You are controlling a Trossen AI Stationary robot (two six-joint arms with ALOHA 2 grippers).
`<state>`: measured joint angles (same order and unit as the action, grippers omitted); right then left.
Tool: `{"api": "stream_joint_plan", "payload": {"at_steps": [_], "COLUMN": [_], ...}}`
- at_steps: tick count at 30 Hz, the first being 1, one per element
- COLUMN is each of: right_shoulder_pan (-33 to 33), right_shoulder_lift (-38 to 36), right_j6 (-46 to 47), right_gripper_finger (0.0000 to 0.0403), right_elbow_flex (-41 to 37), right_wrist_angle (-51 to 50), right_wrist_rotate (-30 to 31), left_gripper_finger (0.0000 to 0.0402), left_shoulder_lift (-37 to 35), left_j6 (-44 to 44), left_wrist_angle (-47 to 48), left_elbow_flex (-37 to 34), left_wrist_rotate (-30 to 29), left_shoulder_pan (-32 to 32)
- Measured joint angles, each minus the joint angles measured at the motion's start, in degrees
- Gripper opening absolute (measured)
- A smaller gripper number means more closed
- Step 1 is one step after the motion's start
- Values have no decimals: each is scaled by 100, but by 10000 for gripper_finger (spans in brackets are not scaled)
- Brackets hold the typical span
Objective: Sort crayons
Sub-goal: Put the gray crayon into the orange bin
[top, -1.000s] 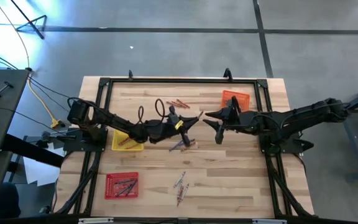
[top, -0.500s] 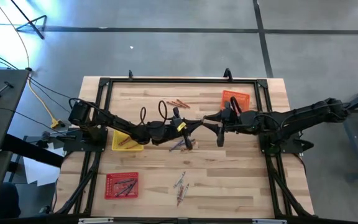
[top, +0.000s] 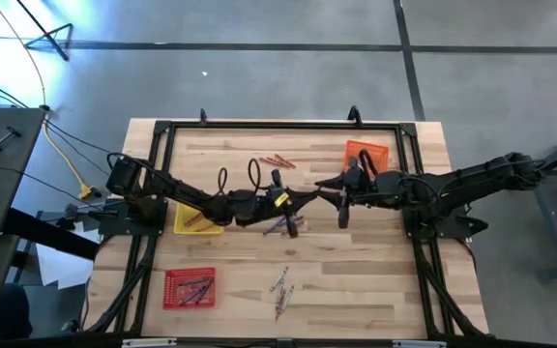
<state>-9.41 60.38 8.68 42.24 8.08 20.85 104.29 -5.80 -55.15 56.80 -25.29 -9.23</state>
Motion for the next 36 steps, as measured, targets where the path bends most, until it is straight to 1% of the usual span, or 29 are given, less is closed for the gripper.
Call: {"api": "stream_joint_plan", "payload": {"at_steps": [2,5,6,9,13,16,19,20,23,26,28,29,32,35,36], "right_shoulder_pan": [-4,-4,-4,-4,-4,-4,0,5,162,563,995,1245,2068,2881,3145], "right_shoulder_lift": [0,0,0,0,0,0,-4,-31,-223,-436,-522,-533,-454,-203,-98], "right_j6": [3,3,1,33,28,30,22,-5,-5,370,740,928,1313,1207,1122], "right_gripper_finger": [72,21,13,16,6,6,4,4,3,2,2,2,2,2,2], "right_elbow_flex": [0,0,0,0,0,0,0,0,0,0,2,1,0,0,1], "right_wrist_angle": [4,9,9,9,9,6,-23,-89,-649,-1616,-2371,-2715,-3512,-3772,-3726], "right_wrist_rotate": [-53,-59,-58,-55,-52,-34,54,216,968,1696,1954,1951,1694,1503,1340], "left_gripper_finger": [0,0,0,0,5,25,55,66,100,129,143,148,157,158,157], "left_shoulder_lift": [0,0,0,0,0,0,0,0,0,0,0,0,0,0,0], "left_j6": [17,20,17,20,20,83,44,-30,-136,-133,-70,-5,213,269,273], "left_wrist_angle": [6,7,8,8,8,8,10,13,20,48,63,103,187,191,217], "left_elbow_flex": [0,0,-2,0,-2,-2,-2,-2,-2,-2,-2,-2,-2,-2,-2], "left_wrist_rotate": [198,232,236,242,260,240,212,207,236,233,229,238,277,279,279], "left_shoulder_pan": [36,49,47,43,43,43,59,75,74,69,59,54,54,45,39]}}
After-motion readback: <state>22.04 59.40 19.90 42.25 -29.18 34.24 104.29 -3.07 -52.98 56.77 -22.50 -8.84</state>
